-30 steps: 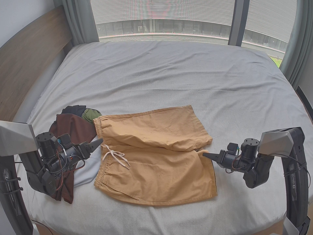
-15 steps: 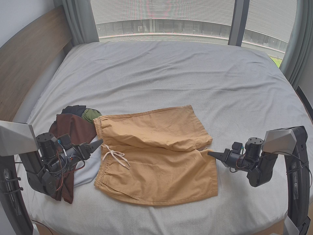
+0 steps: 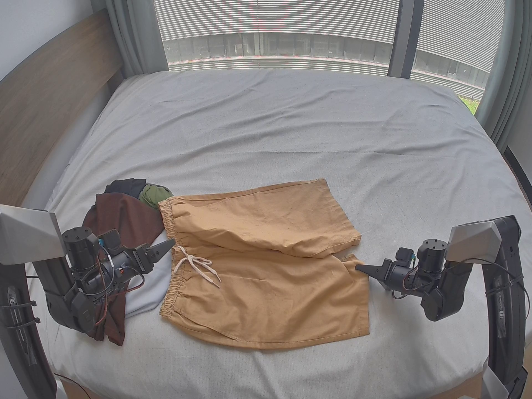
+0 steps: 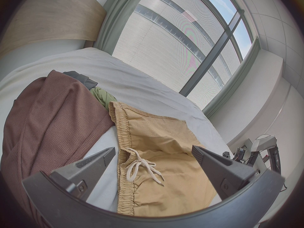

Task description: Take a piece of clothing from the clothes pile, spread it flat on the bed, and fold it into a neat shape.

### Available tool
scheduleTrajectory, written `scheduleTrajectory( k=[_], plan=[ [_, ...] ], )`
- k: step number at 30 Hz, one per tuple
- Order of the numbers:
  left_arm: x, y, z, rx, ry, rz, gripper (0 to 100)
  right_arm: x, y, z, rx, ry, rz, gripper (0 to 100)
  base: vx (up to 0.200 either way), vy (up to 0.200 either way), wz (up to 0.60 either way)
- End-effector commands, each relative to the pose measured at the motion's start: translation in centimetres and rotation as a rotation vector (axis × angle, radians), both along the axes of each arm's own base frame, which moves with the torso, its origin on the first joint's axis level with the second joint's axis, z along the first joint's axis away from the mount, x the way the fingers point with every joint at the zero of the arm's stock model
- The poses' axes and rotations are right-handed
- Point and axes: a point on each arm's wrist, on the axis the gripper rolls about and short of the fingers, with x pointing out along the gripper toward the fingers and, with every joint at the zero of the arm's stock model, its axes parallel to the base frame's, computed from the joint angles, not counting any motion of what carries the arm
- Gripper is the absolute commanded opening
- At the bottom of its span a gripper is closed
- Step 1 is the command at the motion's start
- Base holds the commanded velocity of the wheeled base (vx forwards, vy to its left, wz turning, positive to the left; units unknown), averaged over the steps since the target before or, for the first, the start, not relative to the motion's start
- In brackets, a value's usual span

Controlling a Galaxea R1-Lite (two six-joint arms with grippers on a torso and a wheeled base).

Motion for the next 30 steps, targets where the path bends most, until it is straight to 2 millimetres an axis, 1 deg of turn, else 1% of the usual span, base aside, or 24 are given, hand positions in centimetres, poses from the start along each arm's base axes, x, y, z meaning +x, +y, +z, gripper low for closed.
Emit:
scheduleTrajectory(
  k=[1,12,13,14,22,23,30],
  plan=[
    [0.0,0.1,-0.4,0.008,0.009,0.001,100,0.0,-0.4,-0.5,-0.008,0.002,-0.008,0,0.000,0.000,0.00],
    [0.0,0.0,-0.4,0.011,0.007,-0.003,100,0.1,-0.6,-0.9,-0.016,-0.001,-0.006,0,0.000,0.000,0.00],
    [0.0,0.0,-0.4,0.011,0.007,-0.003,100,0.1,-0.6,-0.9,-0.016,-0.001,-0.006,100,0.000,0.000,0.00],
    [0.0,0.0,-0.4,0.011,0.007,-0.003,100,0.5,-0.6,-0.7,-0.013,-0.017,-0.010,100,0.000,0.000,0.00],
    [0.0,-0.1,-0.4,0.011,0.007,-0.008,100,1.5,-0.4,-0.2,-0.006,-0.066,-0.004,100,0.000,0.000,0.00],
    [0.0,-0.1,-0.4,0.011,0.007,-0.008,100,1.9,-0.3,0.0,-0.005,-0.076,-0.002,100,0.000,0.000,0.00],
    [0.0,-0.2,-0.4,0.011,0.007,-0.009,100,2.4,0.2,-0.8,-0.007,-0.046,0.007,100,0.000,0.000,0.00]
  ],
)
